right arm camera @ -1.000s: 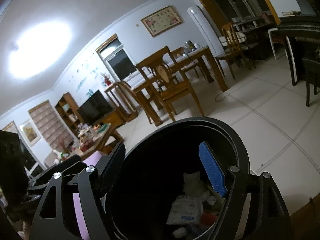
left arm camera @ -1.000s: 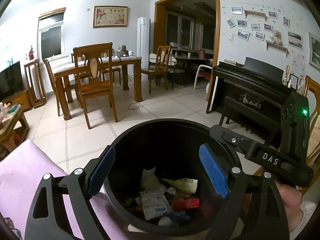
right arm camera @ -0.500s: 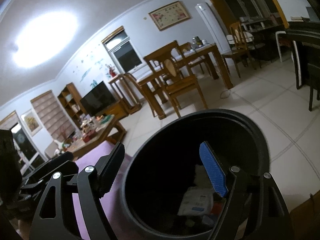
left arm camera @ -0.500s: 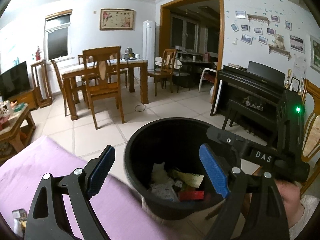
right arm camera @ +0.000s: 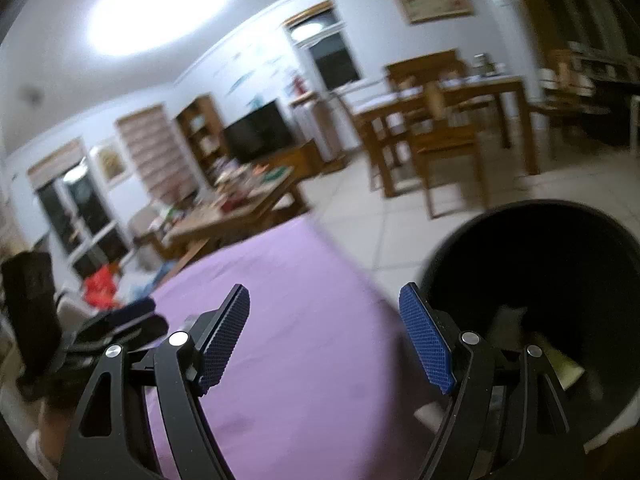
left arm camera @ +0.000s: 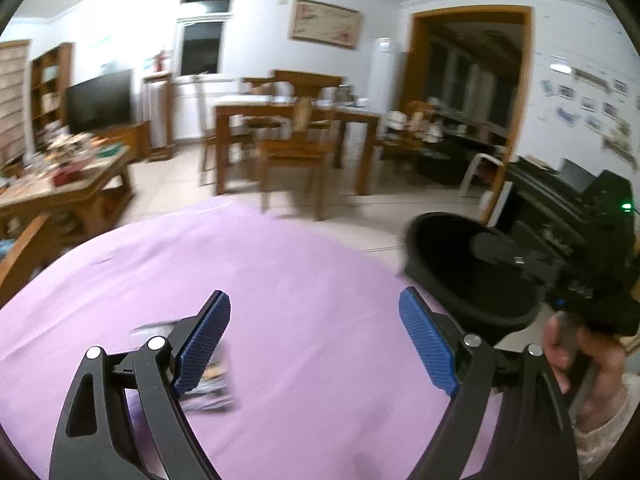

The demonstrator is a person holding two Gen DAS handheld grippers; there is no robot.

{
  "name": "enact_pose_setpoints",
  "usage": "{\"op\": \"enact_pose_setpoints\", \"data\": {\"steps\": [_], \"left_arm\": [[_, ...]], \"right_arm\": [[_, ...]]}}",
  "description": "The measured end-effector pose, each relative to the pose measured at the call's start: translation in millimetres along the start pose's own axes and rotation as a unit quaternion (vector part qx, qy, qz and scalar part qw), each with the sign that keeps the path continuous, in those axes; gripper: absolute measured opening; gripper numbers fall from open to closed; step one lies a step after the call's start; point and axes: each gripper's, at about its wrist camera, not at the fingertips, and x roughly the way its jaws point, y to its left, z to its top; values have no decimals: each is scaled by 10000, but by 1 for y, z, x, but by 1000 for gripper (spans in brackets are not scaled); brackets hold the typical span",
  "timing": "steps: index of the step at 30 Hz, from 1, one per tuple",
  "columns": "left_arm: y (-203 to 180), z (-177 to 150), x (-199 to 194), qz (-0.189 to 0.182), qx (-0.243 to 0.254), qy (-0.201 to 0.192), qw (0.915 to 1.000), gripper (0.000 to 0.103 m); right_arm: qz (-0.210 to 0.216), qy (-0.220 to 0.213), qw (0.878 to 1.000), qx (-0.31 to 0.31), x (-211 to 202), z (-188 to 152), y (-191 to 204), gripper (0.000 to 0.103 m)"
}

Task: Collect trash
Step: 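Grasp the blue tube with the left tool while the right tool grasps the purple spray bottle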

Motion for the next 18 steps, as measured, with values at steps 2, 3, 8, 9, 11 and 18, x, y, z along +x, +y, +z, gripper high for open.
{"op": "enact_pose_setpoints", "data": {"steps": [2,3,8,9,11,18], "left_arm": [[28,-7,-9,230,-175,88,9995,86],[45,-12,-15,366,-287,152,9988,86],[101,-30,-29,845,-662,636,9922,71],[113,-35,-28,890,-760,775,9901,66],[129,-43,-24,922,-918,962,9868,58],[135,-53,-3,717,-605,1649,9818,43]], "right_arm": [[202,264,9993,-140,13,-3,23,77],[314,412,9985,-197,20,-5,36,77],[906,1162,9888,-255,61,-17,105,72],[971,1266,9868,-281,68,-19,118,71],[1031,1422,9838,-365,80,-22,143,68],[958,2055,9702,-856,125,-36,205,63]]}}
